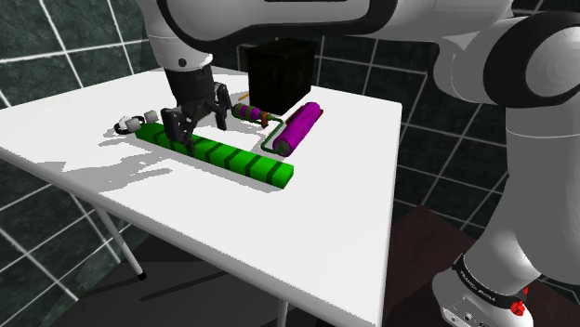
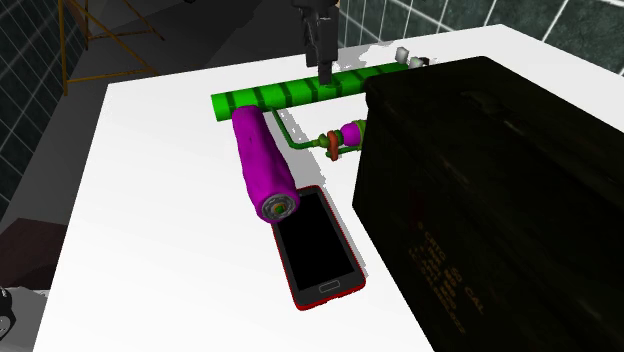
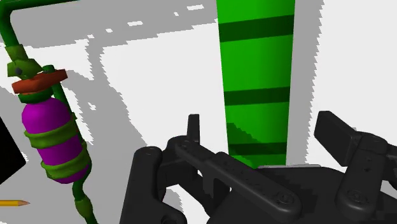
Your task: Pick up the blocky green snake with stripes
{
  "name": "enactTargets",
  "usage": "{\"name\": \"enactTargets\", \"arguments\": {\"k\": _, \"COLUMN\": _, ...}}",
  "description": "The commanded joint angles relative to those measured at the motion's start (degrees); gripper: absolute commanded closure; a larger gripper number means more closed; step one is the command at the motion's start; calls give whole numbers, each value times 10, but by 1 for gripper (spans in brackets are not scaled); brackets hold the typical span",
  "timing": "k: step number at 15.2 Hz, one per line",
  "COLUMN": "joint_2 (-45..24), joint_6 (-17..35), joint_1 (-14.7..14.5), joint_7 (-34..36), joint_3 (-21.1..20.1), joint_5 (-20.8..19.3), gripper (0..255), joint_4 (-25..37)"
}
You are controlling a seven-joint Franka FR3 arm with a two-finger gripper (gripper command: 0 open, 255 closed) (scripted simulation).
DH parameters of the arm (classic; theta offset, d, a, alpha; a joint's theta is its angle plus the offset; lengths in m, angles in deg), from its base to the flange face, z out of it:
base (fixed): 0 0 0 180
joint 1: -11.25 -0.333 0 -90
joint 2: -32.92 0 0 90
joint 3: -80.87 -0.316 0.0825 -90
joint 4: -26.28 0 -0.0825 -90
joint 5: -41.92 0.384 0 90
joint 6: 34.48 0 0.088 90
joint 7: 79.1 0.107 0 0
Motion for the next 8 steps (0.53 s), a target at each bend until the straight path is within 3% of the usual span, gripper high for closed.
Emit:
{"name": "enactTargets", "arguments": {"k": 1, "joint_2": 3, "joint_6": 18, "joint_1": 4, "joint_7": 2, "joint_3": 0, "joint_5": 1, "gripper": 0, "joint_4": -21}}
{"name": "enactTargets", "arguments": {"k": 6, "joint_2": 6, "joint_6": 40, "joint_1": 9, "joint_7": 6, "joint_3": 0, "joint_5": 1, "gripper": 0, "joint_4": -46}}
{"name": "enactTargets", "arguments": {"k": 7, "joint_2": 6, "joint_6": 40, "joint_1": 9, "joint_7": 6, "joint_3": 0, "joint_5": 1, "gripper": 255, "joint_4": -46}}
{"name": "enactTargets", "arguments": {"k": 8, "joint_2": 6, "joint_6": 39, "joint_1": 9, "joint_7": 6, "joint_3": 0, "joint_5": 1, "gripper": 255, "joint_4": -46}}
